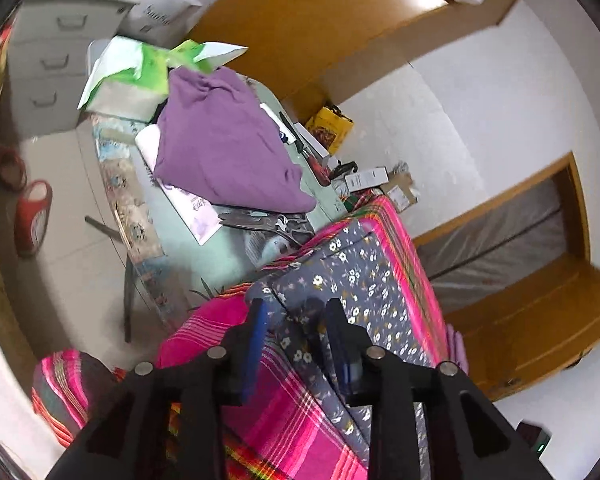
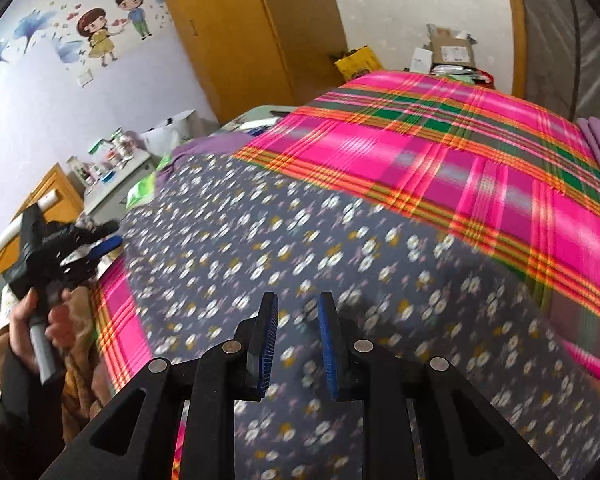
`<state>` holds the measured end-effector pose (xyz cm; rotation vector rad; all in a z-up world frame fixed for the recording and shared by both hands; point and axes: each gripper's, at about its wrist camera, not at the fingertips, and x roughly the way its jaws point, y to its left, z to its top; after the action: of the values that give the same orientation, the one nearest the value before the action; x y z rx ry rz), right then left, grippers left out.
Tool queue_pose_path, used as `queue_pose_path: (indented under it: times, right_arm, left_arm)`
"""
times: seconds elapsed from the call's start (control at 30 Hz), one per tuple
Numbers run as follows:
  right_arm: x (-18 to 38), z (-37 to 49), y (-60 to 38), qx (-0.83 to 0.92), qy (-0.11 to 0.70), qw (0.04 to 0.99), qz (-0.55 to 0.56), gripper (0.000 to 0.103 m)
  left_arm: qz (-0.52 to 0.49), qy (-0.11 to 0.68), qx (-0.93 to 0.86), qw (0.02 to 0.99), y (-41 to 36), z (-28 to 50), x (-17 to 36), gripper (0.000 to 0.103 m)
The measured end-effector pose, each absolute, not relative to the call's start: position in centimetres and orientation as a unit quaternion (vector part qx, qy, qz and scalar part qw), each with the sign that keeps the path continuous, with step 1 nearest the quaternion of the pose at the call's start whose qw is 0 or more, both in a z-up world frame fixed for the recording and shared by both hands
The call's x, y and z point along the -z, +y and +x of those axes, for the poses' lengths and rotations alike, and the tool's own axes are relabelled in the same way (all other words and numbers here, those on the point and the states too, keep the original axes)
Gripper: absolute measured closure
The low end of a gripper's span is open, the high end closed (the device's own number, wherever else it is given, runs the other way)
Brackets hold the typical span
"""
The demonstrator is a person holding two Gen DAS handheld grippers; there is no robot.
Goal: Fold clothes
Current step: 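Lift the grey floral garment edge upward with the left gripper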
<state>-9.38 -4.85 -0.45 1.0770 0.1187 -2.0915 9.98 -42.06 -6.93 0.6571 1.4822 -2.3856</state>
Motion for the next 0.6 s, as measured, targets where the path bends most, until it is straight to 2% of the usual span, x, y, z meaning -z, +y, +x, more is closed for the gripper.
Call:
queue_pose_path:
  times: [0.07, 0.43, 0.47, 0.6]
  right_arm:
    - [0.8, -8.9, -4.9, 0.817, 0.046, 0.387, 0.425, 0.081]
    - [1.5, -8.5, -5.0, 0.811, 0.041, 0.396, 0.428, 0.081]
    - [1.5, -8.5, -5.0, 0.811, 0.04, 0.396, 0.429, 0.081]
    - [1.5, -8.5, -5.0, 0.811, 0.037, 0.398, 0.427, 0.081]
  left_arm:
    - [0.223, 0.521, 0.814, 0.129, -42.2, 10.2, 7.2, 0.065]
    - [0.208, 0.573, 0.788, 0.089, -42.2, 9.6, 8.8, 0.059]
    - [0.204, 0.57, 0.791, 0.088, -42.1, 9.6, 8.7, 0.057]
    - [0.214, 0.556, 0.797, 0.101, -42.1, 9.0, 8.7, 0.056]
